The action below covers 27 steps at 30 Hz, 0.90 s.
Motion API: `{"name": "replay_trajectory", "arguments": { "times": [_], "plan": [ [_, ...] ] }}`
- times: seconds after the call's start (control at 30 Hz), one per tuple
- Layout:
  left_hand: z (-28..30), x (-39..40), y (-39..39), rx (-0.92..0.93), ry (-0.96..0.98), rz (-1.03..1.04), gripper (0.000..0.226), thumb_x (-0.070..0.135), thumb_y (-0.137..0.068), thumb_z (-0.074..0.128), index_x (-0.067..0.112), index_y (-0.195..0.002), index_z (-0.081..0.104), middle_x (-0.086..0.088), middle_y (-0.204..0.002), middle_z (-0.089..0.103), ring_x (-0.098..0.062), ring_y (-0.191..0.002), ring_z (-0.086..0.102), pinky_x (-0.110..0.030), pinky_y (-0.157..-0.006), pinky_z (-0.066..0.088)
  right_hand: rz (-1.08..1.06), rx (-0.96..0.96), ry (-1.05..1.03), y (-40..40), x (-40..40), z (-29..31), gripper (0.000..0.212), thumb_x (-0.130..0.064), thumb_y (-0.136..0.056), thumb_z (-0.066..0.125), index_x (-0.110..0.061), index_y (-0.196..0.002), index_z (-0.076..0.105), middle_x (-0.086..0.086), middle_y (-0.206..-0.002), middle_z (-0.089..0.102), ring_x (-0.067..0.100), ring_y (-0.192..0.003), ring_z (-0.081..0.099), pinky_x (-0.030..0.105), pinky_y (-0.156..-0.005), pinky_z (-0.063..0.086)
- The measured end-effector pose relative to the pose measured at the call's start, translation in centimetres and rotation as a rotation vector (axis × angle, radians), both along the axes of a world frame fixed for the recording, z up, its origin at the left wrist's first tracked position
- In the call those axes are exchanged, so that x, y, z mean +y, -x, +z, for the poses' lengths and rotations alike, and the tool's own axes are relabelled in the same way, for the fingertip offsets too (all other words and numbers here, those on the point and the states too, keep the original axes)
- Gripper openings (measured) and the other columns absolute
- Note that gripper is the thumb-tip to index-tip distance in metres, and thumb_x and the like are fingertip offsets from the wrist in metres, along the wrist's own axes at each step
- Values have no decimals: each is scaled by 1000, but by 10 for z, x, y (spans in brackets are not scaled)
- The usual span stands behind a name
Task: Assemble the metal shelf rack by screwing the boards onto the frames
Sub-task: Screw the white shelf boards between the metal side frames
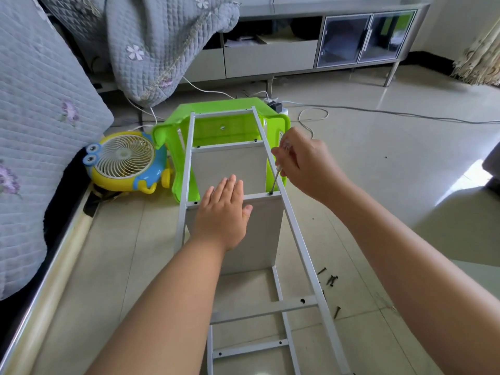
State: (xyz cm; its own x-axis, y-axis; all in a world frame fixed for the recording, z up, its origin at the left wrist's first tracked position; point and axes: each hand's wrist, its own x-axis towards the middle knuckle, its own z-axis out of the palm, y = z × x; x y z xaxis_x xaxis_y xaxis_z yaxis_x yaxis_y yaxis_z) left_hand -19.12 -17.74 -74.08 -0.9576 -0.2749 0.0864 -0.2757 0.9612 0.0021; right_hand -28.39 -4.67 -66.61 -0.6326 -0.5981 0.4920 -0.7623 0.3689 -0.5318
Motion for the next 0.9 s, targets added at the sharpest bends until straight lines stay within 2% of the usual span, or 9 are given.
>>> {"name": "replay_trajectory", "arguments": {
  "times": [0.1,0.2,0.3,0.43,0.5,0.6,0.67,0.8,0.9],
  "plan": [
    [1,-4,1,9,-30,-30,78,46,-79,-6,14,-149,8,-1,-157,5,-13,-145,5,-29,-115,-1,-3,31,-258,1,-1,20,19,-22,-93,51,-3,-94,52,18,-78,64,36,-74,60,39,-67,50],
    [3,-12,1,1,-54,-97,86,51,-74,-10,15,-148,16,1,-156,15,-12,-144,11,-28,-115,3,-76,138,-551,-1,-3,37,28,-33,-96,42,-11,-80,45,7,-65,46,30,-70,49,29,-54,38],
    [7,-20,-2,-20,-32,-106,71,43,-85,-1,16,-148,19,2,-155,17,-11,-144,10,-28,-115,3,-159,307,-772,-2,-8,48,42,-41,-98,30,-12,-67,35,2,-66,35,25,-72,40,26,-55,30],
    [12,-34,-5,-50,13,-6,47,31,-102,19,18,-147,19,3,-156,14,-11,-144,7,-30,-115,1,-59,262,-979,1,-12,64,27,-27,-95,38,-9,-102,56,8,-106,57,26,-89,51,30,-70,42],
    [13,-40,-5,-58,-12,16,46,31,-101,20,18,-146,22,2,-156,16,-12,-144,7,-31,-116,2,-8,246,-1037,-1,-16,71,31,-26,-96,39,-7,-110,59,6,-110,59,25,-101,55,29,-73,44],
    [13,-43,-4,-89,-64,25,46,32,-102,19,20,-146,21,4,-156,15,-11,-144,6,-32,-116,1,9,303,-1202,-1,-28,75,35,-29,-97,39,-5,-84,61,3,-78,53,23,-81,52,21,-49,29],
    [13,-44,-4,-110,-78,26,47,32,-102,19,20,-147,18,5,-156,14,-11,-144,5,-33,-116,0,-30,262,-1296,3,-40,79,37,-25,-96,39,-10,-68,58,-2,-63,46,15,-61,44,19,-47,25],
    [13,-45,-7,-131,-83,21,47,33,-102,19,20,-147,17,6,-156,13,-10,-144,5,-34,-116,-1,-32,187,-1352,9,-49,77,38,-22,-97,35,-9,-72,61,-2,-62,44,10,-55,37,26,-60,34],
    [14,-46,-9,-131,-66,26,47,34,-101,19,21,-147,17,6,-156,14,-10,-144,5,-34,-116,-1,6,140,-1248,4,-45,82,26,-23,-94,38,-3,-83,51,5,-67,47,15,-51,43,24,-47,31]
  ]
}}
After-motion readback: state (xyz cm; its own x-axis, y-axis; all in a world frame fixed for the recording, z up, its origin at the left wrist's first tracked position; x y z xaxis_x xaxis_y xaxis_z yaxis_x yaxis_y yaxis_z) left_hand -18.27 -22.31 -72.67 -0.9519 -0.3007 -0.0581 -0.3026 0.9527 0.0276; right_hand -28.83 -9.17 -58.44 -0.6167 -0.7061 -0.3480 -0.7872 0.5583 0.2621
